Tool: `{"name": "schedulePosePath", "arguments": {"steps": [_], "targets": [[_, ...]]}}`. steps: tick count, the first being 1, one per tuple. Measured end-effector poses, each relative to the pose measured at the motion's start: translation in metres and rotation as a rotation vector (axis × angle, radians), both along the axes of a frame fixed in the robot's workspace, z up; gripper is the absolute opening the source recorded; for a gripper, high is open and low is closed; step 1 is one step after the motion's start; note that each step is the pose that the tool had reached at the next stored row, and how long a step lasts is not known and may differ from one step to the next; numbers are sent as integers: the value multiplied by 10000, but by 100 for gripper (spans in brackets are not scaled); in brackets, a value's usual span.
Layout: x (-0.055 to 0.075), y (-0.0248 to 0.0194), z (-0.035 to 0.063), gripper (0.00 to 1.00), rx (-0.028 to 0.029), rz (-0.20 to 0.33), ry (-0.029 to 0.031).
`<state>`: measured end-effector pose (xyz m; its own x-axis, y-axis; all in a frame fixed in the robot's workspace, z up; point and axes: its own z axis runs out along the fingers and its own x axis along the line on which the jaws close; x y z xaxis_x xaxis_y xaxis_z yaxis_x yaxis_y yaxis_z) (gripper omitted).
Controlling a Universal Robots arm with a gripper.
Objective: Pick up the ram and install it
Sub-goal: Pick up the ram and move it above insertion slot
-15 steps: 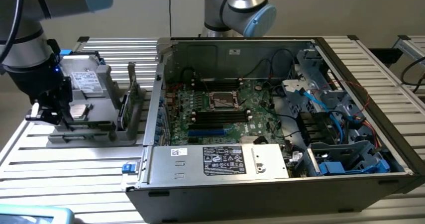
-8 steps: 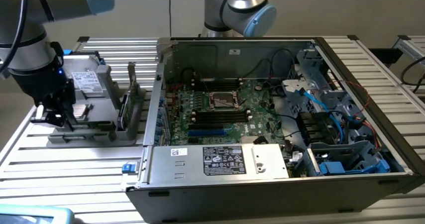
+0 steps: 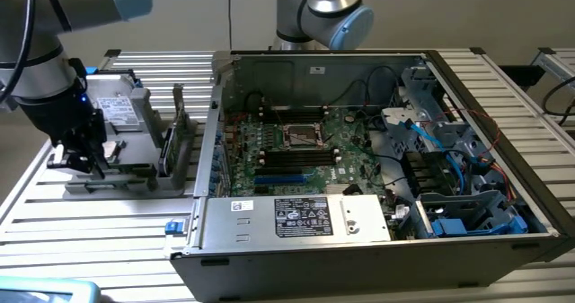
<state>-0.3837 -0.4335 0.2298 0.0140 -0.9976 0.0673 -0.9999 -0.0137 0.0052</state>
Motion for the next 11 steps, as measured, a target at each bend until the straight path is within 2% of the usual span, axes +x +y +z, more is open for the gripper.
{"name": "schedulePosePath", "arguments": {"steps": [4,7,8,9,10,11], "targets": [[0,0,-30,31,-8,69,-219],[-2,0,-45,31,7,79,-456],[-7,-1,-48,31,43,78,-540],[-18,-3,-55,31,80,78,-585],[-24,-6,-63,31,85,77,-609],[-23,-6,-62,31,85,78,-610]]}}
